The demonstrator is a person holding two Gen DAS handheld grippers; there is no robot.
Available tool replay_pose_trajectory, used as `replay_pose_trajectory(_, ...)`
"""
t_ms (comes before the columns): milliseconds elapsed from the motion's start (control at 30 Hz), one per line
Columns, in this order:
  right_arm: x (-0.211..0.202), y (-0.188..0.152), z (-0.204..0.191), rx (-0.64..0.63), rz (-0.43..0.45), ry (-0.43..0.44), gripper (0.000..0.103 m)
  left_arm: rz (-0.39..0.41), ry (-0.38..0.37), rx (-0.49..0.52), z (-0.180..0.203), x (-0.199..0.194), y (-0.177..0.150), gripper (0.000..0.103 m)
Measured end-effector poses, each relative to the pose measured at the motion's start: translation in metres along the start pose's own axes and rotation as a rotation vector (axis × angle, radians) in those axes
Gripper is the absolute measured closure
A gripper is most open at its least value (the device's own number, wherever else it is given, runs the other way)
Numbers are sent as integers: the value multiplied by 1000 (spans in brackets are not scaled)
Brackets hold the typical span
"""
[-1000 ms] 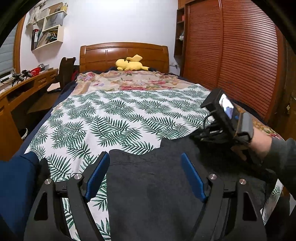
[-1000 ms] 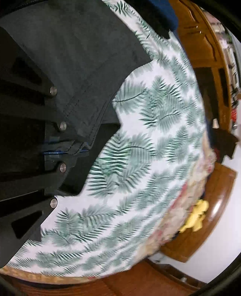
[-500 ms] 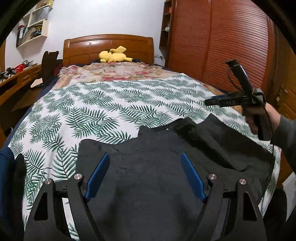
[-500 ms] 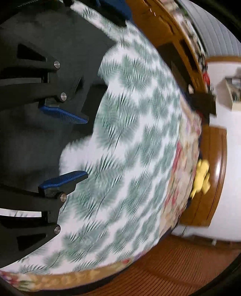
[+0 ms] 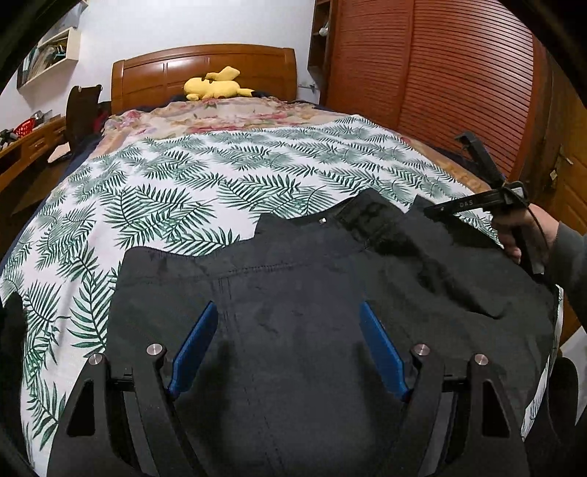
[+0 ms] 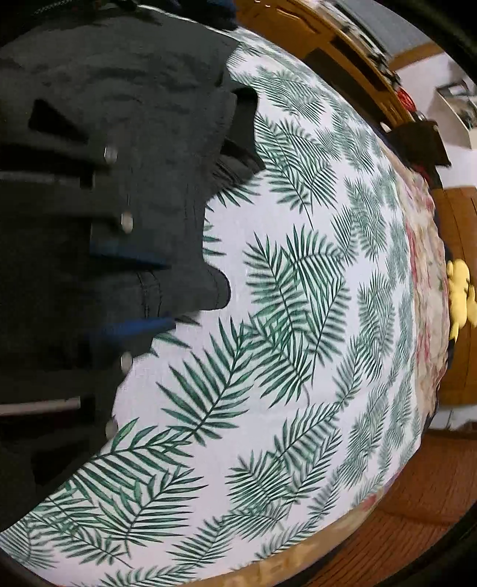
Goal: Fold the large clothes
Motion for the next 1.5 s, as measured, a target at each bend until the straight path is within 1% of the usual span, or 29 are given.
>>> replay_pose_trajectory(100,-11,4,6,24,36,-8,95,-3,-3,-9,-2,2,0,23)
replay_pose_trajectory(300,-25,0,30,62,76,-102,96,-1,-5,-14,-1,2,-1,23)
replay_pose_trajectory(333,-24,-1,31,63,69,-130,96,-1,-5,-13,-2,2,-1,23)
replay_pose_trajectory(400,-13,-5,28,33,23,-221,95,2,3,-16,-2,2,0,23)
replay_pose_trajectory(433,-7,-7,24,23,-5,-246,95,8,10,-14,-1,0,1,23)
replay_pose_trajectory(500,-6,-6,19,34,-10,-268,94,15,9,-10,1,-3,2,23)
replay_pose_trajectory(600,-15,0,13,50,18,-280,80,20,17,5,6,-7,2,23)
replay_pose_trajectory(667,-23,0,10,38,32,-304,57,25,28,18,10,-11,3,23)
replay_pose_trajectory(700,-30,-3,5,29,41,-306,54,26,28,21,13,-13,3,23)
replay_pose_trajectory(733,-35,-7,2,16,52,-308,53,27,25,20,14,-14,3,23)
replay_pose_trajectory(833,-53,-24,-11,-19,75,-289,53,40,-9,10,22,-23,3,23)
replay_pose_trajectory(900,-64,-44,-23,-42,85,-247,53,47,-19,18,30,-28,2,23)
replay_pose_trajectory(967,-74,-65,-36,-72,88,-197,53,53,-8,43,41,-34,0,23)
replay_pose_trajectory(1067,-83,-104,-60,-138,93,-138,53,50,-4,70,54,-38,-5,23)
replay_pose_trajectory(1200,-87,-157,-84,-195,79,-73,53,51,-27,87,74,-47,-17,23)
replay_pose_trajectory(1333,-96,-195,-88,-208,87,-36,53,64,-49,93,89,-60,-31,23)
replay_pose_trajectory(1433,-101,-215,-86,-221,100,-41,53,79,-45,87,95,-68,-36,23)
replay_pose_trajectory(1500,-101,-227,-85,-231,99,-46,53,84,-62,68,97,-73,-42,23)
Point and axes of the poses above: each gripper's, at about its wrist camera, not at the fingertips, and x roughly the way its jaws point, z to its right, y to its top, the point moved 10 cm from there along x, roughly the way its jaws point, and after that the axes turned 15 degrees about -z, right-handed, at the moved point
